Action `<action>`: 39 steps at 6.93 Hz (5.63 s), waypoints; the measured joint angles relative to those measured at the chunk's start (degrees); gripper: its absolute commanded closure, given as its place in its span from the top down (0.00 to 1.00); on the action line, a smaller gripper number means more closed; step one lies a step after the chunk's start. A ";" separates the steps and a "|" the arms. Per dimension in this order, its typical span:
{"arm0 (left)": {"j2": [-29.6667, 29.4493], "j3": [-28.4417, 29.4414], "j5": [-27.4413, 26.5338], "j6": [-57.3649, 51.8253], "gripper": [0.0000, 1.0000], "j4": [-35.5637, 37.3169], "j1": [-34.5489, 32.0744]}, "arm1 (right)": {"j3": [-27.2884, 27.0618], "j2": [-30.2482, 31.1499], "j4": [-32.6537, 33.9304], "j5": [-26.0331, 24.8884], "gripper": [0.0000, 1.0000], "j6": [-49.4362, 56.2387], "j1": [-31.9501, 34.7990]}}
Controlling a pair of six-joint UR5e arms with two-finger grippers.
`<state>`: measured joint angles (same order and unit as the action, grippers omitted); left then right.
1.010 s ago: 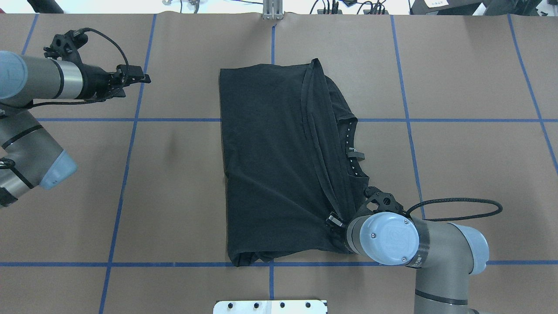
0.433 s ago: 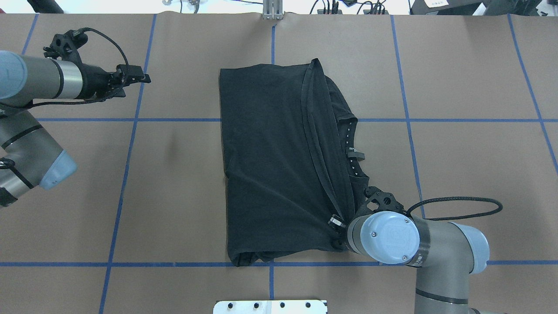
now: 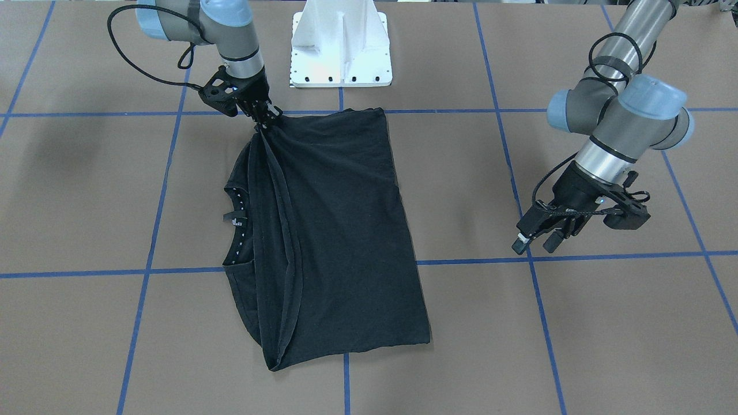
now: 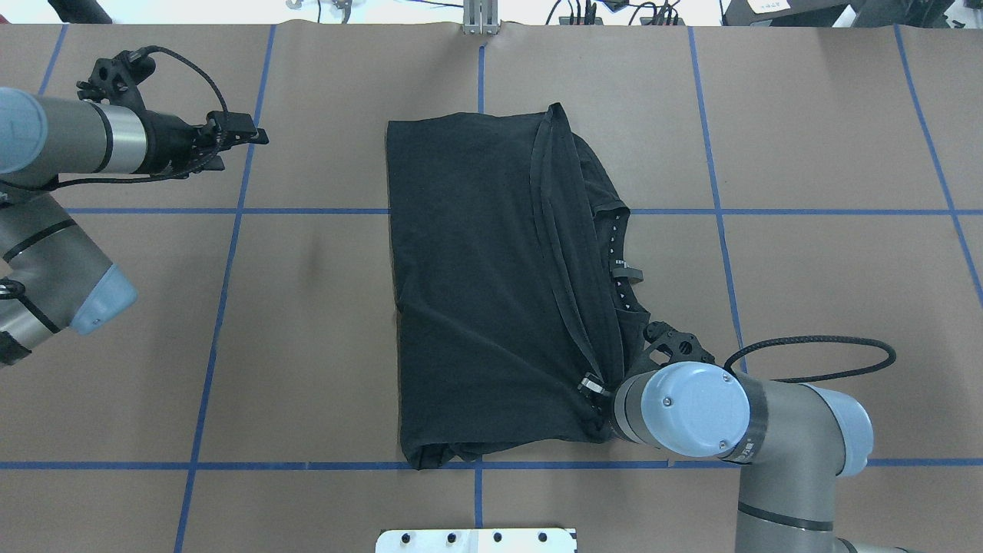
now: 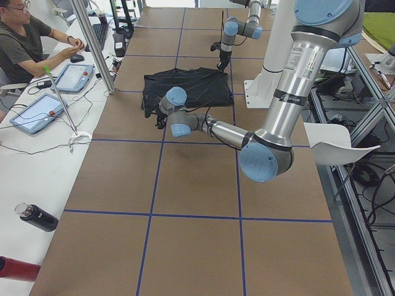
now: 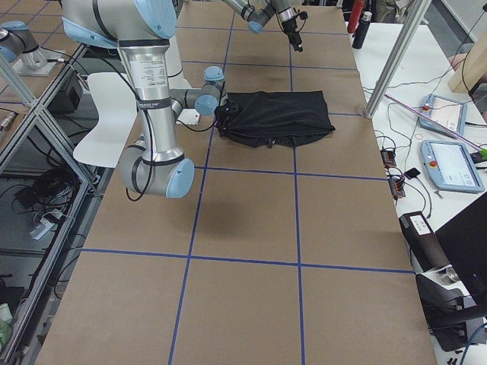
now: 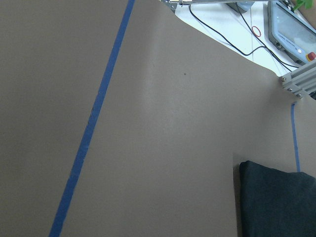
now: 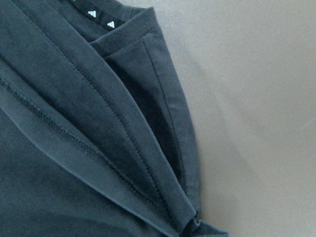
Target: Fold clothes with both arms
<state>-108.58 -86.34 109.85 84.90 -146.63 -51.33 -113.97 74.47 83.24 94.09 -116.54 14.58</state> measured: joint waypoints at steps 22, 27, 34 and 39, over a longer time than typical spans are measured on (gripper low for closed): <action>3.42 -18.76 -16.85 41.45 0.19 14.11 41.86 | -1.51 0.15 -0.09 4.00 0.00 0.00 1.68; 3.47 -19.54 -16.86 41.48 0.00 14.18 41.83 | -1.58 0.04 -0.11 4.08 0.00 0.00 1.68; 10.08 -44.12 -17.52 49.40 0.00 22.63 42.30 | -12.27 4.60 -0.37 17.30 0.00 -0.04 8.04; -1.98 -30.80 -7.48 39.37 0.00 27.96 20.48 | 8.29 -12.32 -0.34 31.39 0.00 1.48 26.67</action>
<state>-110.57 -117.14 102.37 124.27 -118.67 -30.85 -105.68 62.15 82.89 125.48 -115.07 41.26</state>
